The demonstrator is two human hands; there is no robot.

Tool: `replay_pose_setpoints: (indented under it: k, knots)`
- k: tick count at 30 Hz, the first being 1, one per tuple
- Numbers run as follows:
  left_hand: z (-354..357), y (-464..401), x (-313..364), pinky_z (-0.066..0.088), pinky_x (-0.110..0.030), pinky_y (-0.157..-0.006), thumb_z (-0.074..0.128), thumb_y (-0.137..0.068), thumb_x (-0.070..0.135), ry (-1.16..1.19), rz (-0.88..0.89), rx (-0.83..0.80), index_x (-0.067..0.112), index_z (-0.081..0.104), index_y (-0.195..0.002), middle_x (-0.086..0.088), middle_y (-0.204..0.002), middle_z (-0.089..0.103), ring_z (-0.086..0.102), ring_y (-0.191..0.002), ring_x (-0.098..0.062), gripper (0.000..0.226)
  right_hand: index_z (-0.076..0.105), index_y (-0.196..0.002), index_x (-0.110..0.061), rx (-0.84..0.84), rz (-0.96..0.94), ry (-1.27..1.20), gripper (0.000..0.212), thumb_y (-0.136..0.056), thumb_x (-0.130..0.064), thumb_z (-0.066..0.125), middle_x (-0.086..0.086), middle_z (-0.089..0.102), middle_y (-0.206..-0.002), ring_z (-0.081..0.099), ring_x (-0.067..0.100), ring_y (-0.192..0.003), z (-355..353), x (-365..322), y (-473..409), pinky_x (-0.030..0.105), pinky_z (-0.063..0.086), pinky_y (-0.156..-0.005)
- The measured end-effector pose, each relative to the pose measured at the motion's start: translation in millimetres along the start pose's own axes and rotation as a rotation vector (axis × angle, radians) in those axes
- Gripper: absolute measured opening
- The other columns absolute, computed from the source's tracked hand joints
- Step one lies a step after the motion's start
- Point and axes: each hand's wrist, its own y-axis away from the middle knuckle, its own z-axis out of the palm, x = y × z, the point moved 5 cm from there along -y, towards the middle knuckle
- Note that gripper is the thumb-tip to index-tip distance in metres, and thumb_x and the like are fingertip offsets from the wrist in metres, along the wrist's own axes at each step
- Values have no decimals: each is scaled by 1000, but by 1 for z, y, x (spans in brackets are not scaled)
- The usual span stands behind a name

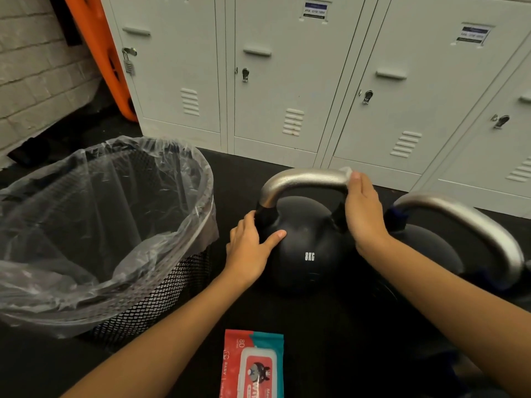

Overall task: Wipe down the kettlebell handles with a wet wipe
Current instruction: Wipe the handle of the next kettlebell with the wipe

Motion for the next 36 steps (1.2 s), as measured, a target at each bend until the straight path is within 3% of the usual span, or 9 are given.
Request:
replay_pose_setpoints:
  k: [6, 10, 15, 18, 21, 26, 30, 33, 36]
  knots:
    - [-2, -2, 2, 31, -47, -110, 63, -85, 49, -19, 9, -14, 22, 33, -142, -1, -140, 43, 34, -131, -23, 70, 43, -145, -23, 98, 532, -394, 48, -106, -44, 25, 4, 53, -125, 47, 21, -120, 11, 46, 12, 36, 31, -110]
    - [-1, -2, 0, 32, -48, -109, 63, -84, 50, -1, 20, -7, 21, 34, -142, -1, -139, 43, 36, -130, -22, 70, 47, -141, -18, 127, 632, -444, 45, -105, -40, 30, 5, 55, -106, 53, 22, -109, 11, 47, 8, 41, 38, -109]
    - [0, -4, -5, 33, -50, -108, 64, -83, 50, 34, 29, -16, 23, 36, -140, 0, -136, 44, 38, -129, -21, 69, 57, -118, -21, 94, 222, -124, 37, -105, -37, 27, 5, 55, -112, 47, 18, -99, 3, 10, -5, 32, 36, -90]
    - [2, -5, -7, 34, -50, -108, 65, -82, 51, 49, 39, -15, 22, 36, -140, 0, -136, 44, 40, -128, -21, 71, 54, -133, -27, 45, -224, 83, 36, -107, -37, 30, -3, 52, -137, 40, 14, -133, 3, -8, 13, 31, 30, -109]
    - [3, -6, -8, 35, -49, -107, 65, -82, 51, 56, 40, -11, 23, 37, -139, 0, -134, 45, 41, -127, -21, 70, 32, -151, -34, -57, -470, 283, 45, -106, -34, 34, -9, 21, -162, 0, 7, -151, 15, -3, 25, 29, 0, -122]
    - [3, -8, -9, 36, -49, -106, 66, -80, 53, 50, 35, -8, 25, 37, -138, 0, -134, 45, 43, -126, -21, 71, 18, -155, -32, -106, -657, 469, 52, -106, -25, 35, -7, 4, -164, -13, 11, -150, 28, -1, 33, 35, -5, -122]
    - [4, -9, -10, 36, -49, -107, 66, -80, 54, 50, 36, -24, 26, 36, -139, 1, -137, 44, 42, -128, -21, 72, 6, -156, -30, -148, -759, 634, 53, -107, -31, 26, -9, -8, -163, -20, 10, -148, 40, -4, 37, 25, -15, -119]
    - [4, -9, -10, 36, -49, -106, 67, -80, 53, 57, 36, -25, 26, 37, -138, 0, -135, 45, 43, -127, -21, 70, -1, -155, -33, -150, -705, 628, 52, -108, -35, 21, -12, -14, -160, -24, 4, -146, 38, -1, 36, 20, -19, -116]
    - [3, -10, -9, 36, -50, -107, 67, -80, 52, 58, 37, -36, 24, 37, -138, -1, -136, 44, 43, -127, -22, 70, -2, -154, -34, -73, -509, 412, 53, -106, -40, 19, -14, -13, -161, -22, -2, -145, 26, 3, 29, 21, -15, -117]
